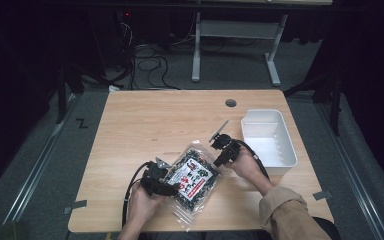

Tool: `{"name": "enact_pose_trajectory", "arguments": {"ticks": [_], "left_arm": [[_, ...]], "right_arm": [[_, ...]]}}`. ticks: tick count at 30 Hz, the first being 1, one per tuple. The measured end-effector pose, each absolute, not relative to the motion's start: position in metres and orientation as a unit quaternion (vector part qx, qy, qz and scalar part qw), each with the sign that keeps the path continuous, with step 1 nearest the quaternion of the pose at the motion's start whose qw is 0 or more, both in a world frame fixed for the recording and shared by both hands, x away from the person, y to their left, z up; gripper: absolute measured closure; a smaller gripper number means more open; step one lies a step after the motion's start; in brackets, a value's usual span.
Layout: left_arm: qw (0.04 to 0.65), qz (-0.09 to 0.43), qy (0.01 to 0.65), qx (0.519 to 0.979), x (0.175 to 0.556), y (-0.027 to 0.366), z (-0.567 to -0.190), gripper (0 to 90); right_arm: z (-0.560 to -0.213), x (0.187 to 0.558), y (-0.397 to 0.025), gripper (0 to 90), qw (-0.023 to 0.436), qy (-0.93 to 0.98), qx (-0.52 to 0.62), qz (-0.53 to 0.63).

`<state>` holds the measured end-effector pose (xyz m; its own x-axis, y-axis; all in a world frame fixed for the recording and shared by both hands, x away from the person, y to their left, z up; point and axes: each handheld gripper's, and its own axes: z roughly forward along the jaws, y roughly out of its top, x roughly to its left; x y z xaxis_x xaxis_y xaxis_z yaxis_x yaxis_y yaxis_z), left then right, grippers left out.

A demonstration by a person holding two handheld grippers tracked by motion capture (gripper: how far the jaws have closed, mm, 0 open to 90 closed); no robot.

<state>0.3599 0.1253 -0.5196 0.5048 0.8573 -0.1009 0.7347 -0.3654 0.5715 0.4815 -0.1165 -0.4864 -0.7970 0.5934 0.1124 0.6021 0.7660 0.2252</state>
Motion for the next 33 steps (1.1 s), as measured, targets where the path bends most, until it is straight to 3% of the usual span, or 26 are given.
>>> {"name": "enact_pose_trajectory", "arguments": {"ticks": [7, 33], "left_arm": [[0.291, 0.114, 0.493, 0.812, 0.360, 0.129, -0.518, 27.2], [0.288, 0.124, 0.493, 0.812, 0.358, 0.130, -0.519, 27.9]], "right_arm": [[-0.477, 0.477, -0.120, 88.9, 0.010, -0.941, -0.313, -0.131], [-0.429, 0.477, -0.153, 89.7, -0.034, -0.931, -0.324, -0.167]]}}
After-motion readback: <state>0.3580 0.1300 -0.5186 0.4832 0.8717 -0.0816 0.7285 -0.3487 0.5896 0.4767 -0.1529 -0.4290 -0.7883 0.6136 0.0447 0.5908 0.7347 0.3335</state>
